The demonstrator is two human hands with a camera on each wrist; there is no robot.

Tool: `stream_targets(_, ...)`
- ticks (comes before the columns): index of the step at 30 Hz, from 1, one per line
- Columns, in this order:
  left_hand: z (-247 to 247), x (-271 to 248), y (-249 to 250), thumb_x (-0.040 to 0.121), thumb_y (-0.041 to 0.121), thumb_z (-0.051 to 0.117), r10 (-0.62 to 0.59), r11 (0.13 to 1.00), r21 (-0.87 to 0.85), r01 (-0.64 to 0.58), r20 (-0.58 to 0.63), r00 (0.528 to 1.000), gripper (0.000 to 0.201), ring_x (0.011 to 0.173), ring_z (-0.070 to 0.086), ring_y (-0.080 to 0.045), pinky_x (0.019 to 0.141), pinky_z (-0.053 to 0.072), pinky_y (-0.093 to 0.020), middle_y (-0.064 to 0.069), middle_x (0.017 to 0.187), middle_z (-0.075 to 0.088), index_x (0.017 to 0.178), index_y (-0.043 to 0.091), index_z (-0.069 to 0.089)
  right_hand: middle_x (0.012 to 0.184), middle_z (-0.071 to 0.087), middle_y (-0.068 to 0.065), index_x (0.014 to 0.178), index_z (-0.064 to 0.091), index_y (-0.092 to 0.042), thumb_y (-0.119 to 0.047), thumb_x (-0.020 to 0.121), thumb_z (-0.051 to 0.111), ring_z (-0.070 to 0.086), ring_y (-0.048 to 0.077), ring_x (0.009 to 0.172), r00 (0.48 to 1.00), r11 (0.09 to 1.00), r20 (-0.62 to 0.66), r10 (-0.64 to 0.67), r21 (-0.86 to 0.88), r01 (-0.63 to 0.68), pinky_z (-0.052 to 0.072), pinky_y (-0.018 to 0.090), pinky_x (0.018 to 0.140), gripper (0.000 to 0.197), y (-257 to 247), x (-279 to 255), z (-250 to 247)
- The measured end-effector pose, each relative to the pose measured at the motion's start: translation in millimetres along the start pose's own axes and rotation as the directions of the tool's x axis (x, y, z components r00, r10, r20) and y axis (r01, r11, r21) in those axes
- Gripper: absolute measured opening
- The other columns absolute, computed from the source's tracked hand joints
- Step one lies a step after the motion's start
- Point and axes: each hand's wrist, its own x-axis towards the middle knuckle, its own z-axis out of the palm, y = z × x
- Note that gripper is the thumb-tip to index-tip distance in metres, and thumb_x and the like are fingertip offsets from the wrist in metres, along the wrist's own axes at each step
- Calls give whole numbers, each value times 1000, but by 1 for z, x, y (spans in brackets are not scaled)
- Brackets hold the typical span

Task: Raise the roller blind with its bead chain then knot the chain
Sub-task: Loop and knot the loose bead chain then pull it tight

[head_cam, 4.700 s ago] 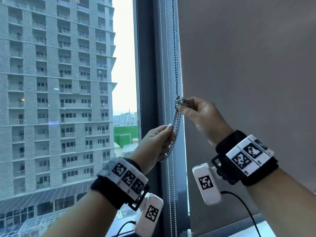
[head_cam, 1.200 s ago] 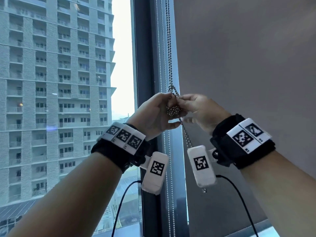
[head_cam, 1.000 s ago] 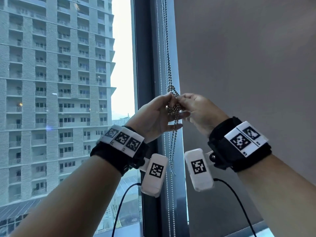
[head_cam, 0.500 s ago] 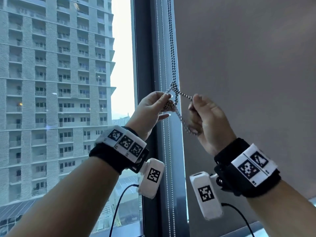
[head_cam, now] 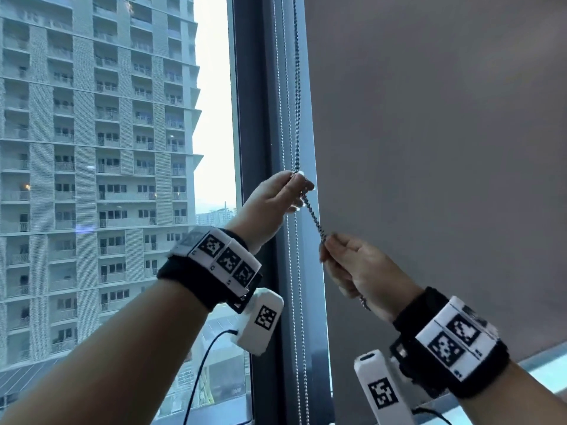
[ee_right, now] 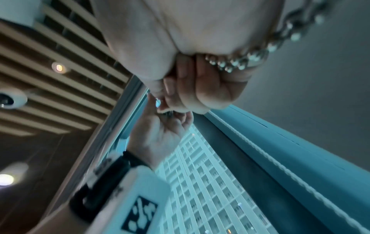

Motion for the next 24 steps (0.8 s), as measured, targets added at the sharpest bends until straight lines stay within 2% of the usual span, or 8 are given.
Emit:
stream_targets(4,16,1,11,96,35,43,-154,923,-350,162,53,987,33,65,59,-11,76,53,-31,-2,74,54,75,13,54,46,33,-11,68,45,-19,-30,98,38,21,8,42,999,996,-30,20,-83,-23,17,22,42,33,15,-4,12)
stream_targets(8,27,6,19,94,24,50,-251,738,-621,263,109,962,25,54,62,-13,58,57,-26,-4,71,56,73,11,52,46,34,-12,65,42,-19,-31,98,37,23,6,41,998,996,-64,28,-78,-33,18,21,41,36,18,-6,24)
stream_targets(10,29,6,22,93,20,51,-278,686,-673,276,108,955,18,46,52,-8,45,45,-17,1,67,53,76,15,51,45,34,-10,65,41,-18,-32,98,38,24,8,40,996,995,-94,-6,-95,-3,20,22,40,36,22,-6,29)
stream_targets(13,29,6,24,92,32,53,-322,645,-703,298,103,941,27,38,31,-2,36,21,-12,7,58,41,69,21,46,47,33,-11,62,40,-20,-36,93,44,26,8,43,989,993,-127,-80,-99,67,23,20,40,35,29,-3,34)
stream_targets(16,31,7,26,92,34,53,-323,648,-710,276,72,944,33,33,23,-2,33,16,-13,8,51,36,64,20,41,51,33,-14,60,37,-20,-34,88,42,29,4,48,982,988,-121,-148,-50,143,28,16,47,32,34,-1,38)
stream_targets(18,32,8,26,92,31,53,-317,672,-694,259,47,947,34,33,22,-3,32,15,-14,7,51,34,63,20,41,53,33,-12,61,36,-17,-31,91,44,30,4,48,983,990,-120,-136,16,139,30,15,48,34,35,-2,41)
stream_targets(21,32,8,25,92,30,53,-307,711,-663,234,7,952,33,33,22,-4,32,17,-15,6,53,34,63,19,41,52,38,-10,63,44,-16,-29,97,41,35,7,47,986,994,-141,-90,44,97,31,20,47,37,38,-7,43)
stream_targets(24,32,6,21,91,33,56,-275,791,-583,183,-73,959,31,36,26,-5,35,22,-17,5,58,38,67,19,42,51,39,-10,62,52,-23,-37,93,41,34,13,49,981,995,-177,-83,37,91,28,26,47,36,40,-13,45)
